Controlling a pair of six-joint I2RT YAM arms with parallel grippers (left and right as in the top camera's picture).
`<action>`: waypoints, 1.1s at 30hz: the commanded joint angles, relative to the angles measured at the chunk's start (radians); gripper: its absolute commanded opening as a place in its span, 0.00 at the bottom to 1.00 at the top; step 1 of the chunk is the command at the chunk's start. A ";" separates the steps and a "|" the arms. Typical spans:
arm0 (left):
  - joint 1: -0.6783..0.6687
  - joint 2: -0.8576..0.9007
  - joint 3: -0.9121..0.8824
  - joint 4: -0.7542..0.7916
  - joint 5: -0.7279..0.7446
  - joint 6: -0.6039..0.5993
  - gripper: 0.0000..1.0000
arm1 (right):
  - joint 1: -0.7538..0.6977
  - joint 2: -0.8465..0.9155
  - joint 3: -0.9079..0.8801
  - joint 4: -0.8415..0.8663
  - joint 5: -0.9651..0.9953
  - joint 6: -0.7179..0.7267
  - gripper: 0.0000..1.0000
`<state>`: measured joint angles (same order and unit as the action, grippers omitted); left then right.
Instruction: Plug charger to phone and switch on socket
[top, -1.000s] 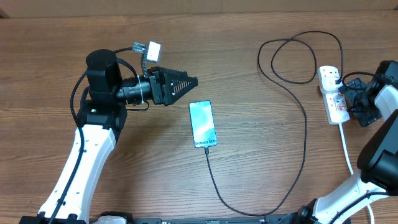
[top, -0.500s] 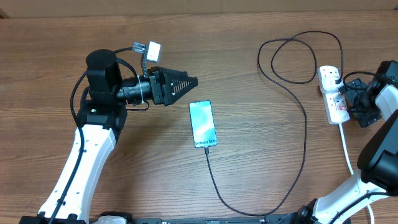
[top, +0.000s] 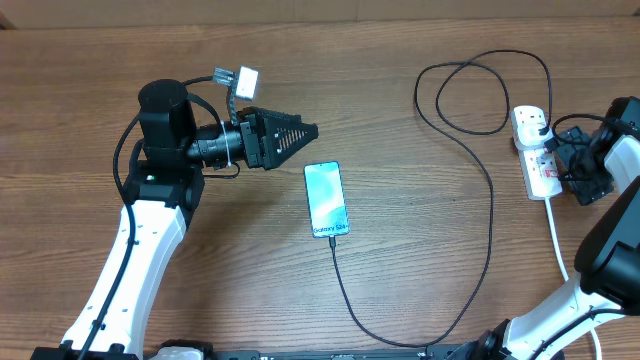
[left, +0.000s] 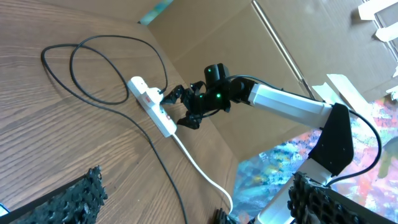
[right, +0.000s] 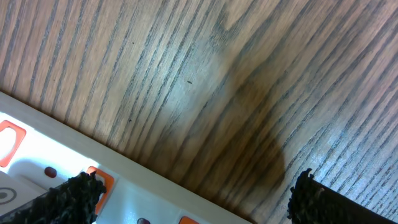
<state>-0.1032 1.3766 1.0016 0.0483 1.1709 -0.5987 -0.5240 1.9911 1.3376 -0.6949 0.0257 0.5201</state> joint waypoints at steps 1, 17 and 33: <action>0.000 -0.017 0.026 0.004 0.014 0.016 1.00 | 0.014 0.031 -0.009 -0.031 -0.051 -0.024 1.00; 0.000 -0.017 0.026 0.004 0.014 0.016 1.00 | 0.014 0.031 -0.009 -0.053 -0.055 -0.054 1.00; 0.000 -0.017 0.026 0.004 0.014 0.016 0.99 | 0.014 0.031 -0.009 -0.055 -0.089 -0.085 1.00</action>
<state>-0.1032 1.3766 1.0016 0.0486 1.1709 -0.5987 -0.5228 1.9907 1.3464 -0.7307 -0.0257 0.4820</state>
